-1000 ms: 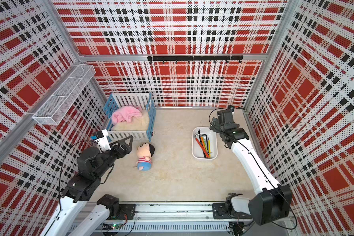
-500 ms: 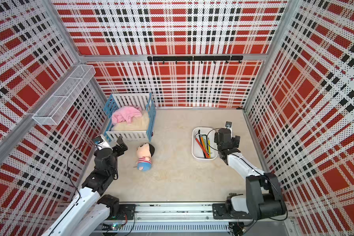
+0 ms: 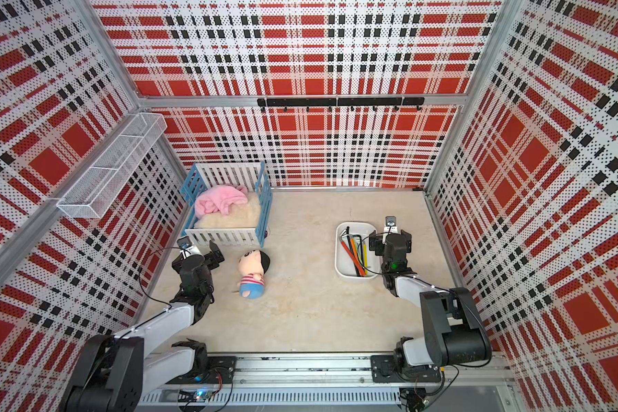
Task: Put the hex key on the desktop into the storage box
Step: Reset both arms
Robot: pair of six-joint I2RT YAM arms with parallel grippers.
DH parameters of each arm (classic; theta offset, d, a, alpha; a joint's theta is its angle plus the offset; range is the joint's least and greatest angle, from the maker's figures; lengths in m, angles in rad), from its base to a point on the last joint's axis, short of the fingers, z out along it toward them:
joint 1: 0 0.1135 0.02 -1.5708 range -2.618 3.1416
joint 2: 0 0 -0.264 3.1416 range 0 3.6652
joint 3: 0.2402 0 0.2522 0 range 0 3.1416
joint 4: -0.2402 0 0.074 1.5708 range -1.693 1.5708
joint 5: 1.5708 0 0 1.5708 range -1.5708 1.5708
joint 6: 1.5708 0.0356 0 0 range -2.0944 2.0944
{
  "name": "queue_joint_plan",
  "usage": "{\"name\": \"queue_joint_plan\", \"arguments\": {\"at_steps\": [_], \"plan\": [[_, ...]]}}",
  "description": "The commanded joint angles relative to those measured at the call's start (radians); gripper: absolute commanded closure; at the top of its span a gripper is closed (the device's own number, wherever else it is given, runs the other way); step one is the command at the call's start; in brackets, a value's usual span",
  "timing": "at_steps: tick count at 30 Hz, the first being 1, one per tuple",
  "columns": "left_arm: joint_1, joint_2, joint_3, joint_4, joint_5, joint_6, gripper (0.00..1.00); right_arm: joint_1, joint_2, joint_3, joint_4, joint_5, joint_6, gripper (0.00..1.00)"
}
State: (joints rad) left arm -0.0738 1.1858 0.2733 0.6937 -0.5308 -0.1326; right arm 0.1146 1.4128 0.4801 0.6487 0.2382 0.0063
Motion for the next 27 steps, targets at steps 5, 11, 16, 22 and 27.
{"name": "queue_joint_plan", "arguments": {"at_steps": [5,11,16,22,27], "plan": [[-0.009,0.167,-0.061,0.439,0.072,0.086,0.01,-0.029,0.0,-0.083,0.116,-0.127,-0.009,0.0],[-0.015,0.293,-0.079,0.611,0.111,0.103,0.01,-0.033,0.039,-0.054,0.135,-0.143,-0.017,0.0],[-0.016,0.38,-0.131,0.815,0.118,0.119,0.01,-0.039,0.057,-0.104,0.229,-0.11,0.007,0.0],[0.053,0.376,-0.112,0.774,0.154,0.035,0.01,-0.041,0.14,-0.244,0.575,-0.076,0.01,0.0],[0.052,0.375,-0.109,0.761,0.152,0.038,0.01,-0.05,0.133,-0.166,0.405,-0.047,0.049,0.0]]}}
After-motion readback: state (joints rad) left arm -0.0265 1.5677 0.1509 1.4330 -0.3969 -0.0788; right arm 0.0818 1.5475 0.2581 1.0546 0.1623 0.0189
